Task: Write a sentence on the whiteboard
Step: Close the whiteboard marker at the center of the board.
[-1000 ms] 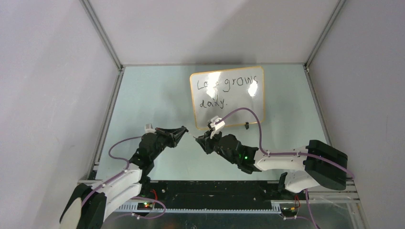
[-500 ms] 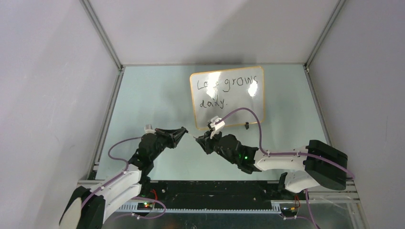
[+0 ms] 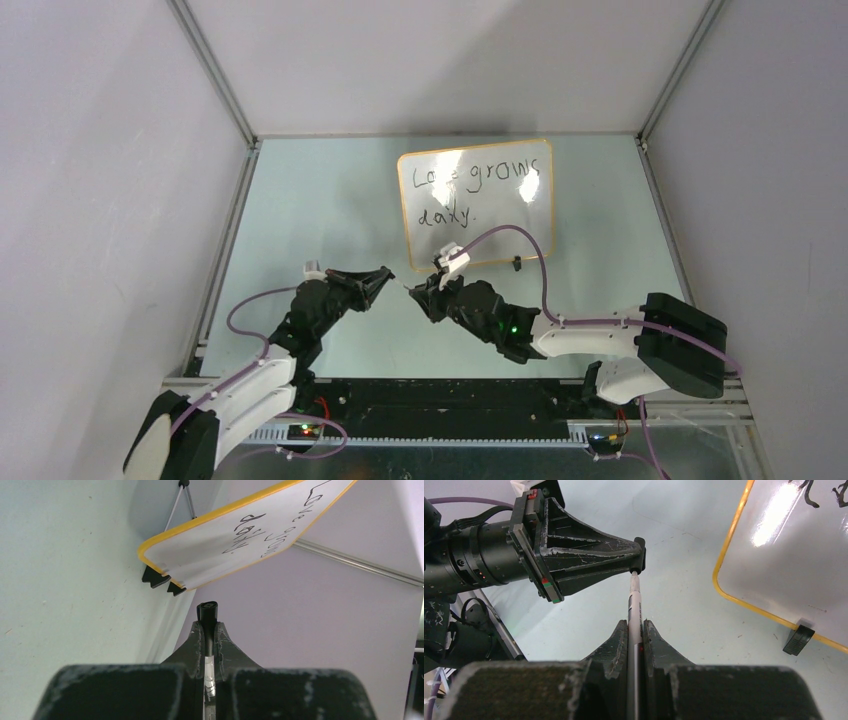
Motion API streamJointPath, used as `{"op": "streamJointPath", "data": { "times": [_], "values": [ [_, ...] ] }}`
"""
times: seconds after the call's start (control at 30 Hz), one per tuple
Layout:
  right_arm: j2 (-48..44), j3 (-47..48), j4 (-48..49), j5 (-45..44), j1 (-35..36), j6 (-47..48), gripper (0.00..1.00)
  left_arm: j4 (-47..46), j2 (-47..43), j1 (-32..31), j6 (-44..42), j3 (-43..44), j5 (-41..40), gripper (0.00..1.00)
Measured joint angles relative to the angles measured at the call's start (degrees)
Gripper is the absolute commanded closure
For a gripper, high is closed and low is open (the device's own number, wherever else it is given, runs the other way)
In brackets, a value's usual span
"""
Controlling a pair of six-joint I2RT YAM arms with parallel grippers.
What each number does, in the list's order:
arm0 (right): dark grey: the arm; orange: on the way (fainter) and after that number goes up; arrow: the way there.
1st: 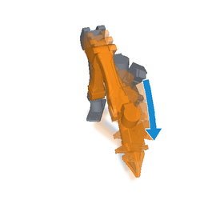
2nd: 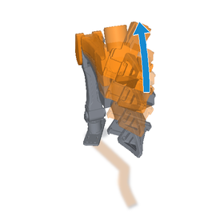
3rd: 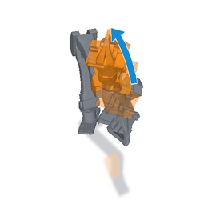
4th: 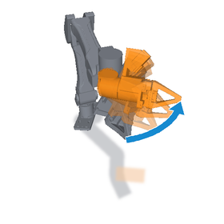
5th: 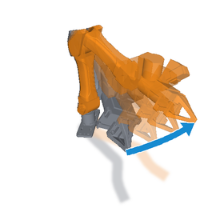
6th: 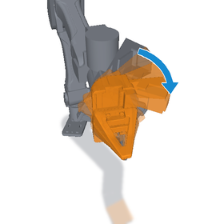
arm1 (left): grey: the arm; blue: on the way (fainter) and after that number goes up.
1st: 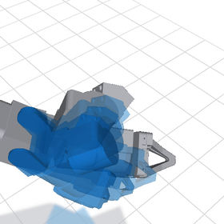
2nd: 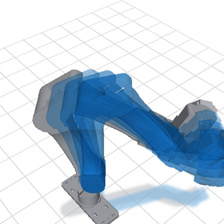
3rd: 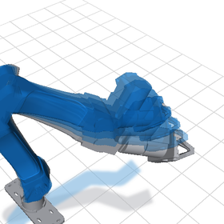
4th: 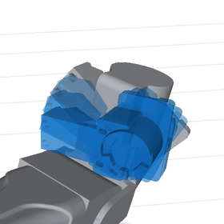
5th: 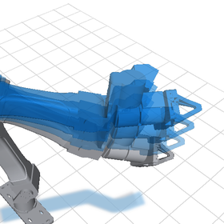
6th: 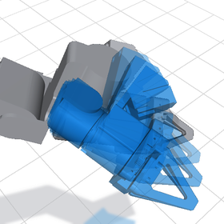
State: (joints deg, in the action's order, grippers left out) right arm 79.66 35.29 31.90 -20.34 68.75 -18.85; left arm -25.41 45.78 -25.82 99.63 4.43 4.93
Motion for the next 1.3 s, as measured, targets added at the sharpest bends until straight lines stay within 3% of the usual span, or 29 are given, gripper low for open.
{"op": "streamJointPath", "data": {
  "times": [0.53,1.03,1.3],
  "values": [
    [0.31,0.48,-0.74,-0.24,0.11,0.02,1.0,0.68,-1.31,-1.84,0.94,-0.52,1.01,1.0],
    [8.85,12.96,-16.0,-13.84,5.42,5.14,1.0,0.94,2.51,-13.62,7.98,-0.35,-14.71,1.0],
    [8.96,13.03,-19.06,-14.91,5.03,6.03,1.0,-8.39,13.16,-18.97,14.58,-0.35,-20.15,1.0]
  ]
}}
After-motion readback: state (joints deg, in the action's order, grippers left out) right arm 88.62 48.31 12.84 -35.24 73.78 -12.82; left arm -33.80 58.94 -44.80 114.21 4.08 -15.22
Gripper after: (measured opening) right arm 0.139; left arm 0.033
